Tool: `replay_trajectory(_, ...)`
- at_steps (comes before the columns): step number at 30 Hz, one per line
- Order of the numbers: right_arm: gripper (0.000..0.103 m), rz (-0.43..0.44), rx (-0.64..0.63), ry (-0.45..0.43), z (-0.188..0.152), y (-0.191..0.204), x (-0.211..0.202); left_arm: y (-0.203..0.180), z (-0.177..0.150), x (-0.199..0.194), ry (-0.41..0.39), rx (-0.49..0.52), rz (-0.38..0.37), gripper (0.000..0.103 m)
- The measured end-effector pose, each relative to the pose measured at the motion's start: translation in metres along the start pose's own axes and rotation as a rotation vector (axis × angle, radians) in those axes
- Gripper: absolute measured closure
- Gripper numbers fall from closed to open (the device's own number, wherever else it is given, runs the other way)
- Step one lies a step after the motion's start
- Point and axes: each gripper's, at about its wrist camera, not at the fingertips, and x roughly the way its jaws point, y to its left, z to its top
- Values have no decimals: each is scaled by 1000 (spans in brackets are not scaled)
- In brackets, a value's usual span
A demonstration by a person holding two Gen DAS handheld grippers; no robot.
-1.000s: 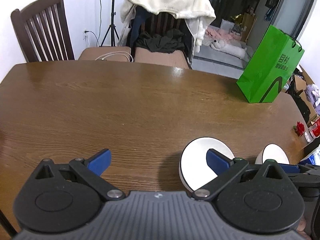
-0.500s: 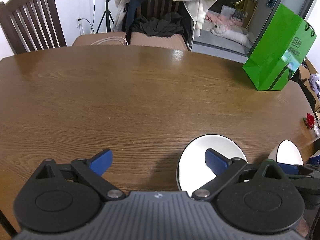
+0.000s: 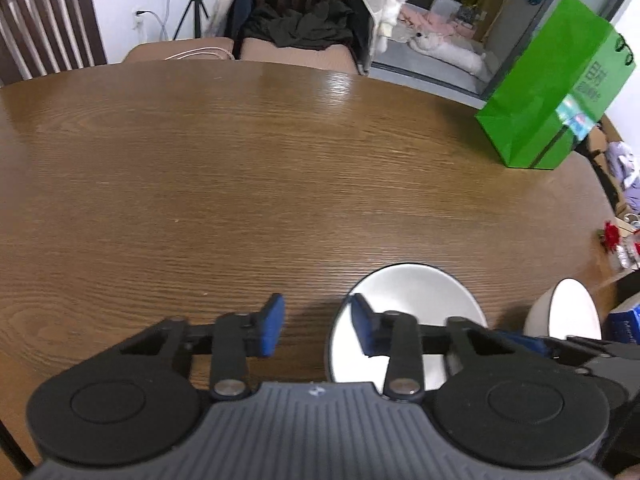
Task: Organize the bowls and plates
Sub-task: 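Close both grippers on the rim of the white bowl, then lift the white bowl with both grippers off the table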
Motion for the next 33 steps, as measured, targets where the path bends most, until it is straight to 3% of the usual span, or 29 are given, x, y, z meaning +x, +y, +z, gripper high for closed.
replay_trajectory(3, 73, 6, 1, 12, 0, 2, 2, -2, 1, 0, 5, 6, -25, 87)
replay_trajectory(6, 84, 27, 7, 17, 0, 4, 2, -4, 2, 1, 6, 7, -33, 92)
replay_trajectory(12, 95, 46, 17, 17, 0, 6, 2, -5, 2, 1, 2, 9, -39, 92)
replay_trajectory(33, 95, 51, 32, 9, 1, 2, 3, -3, 3, 1, 5, -13, -45, 93)
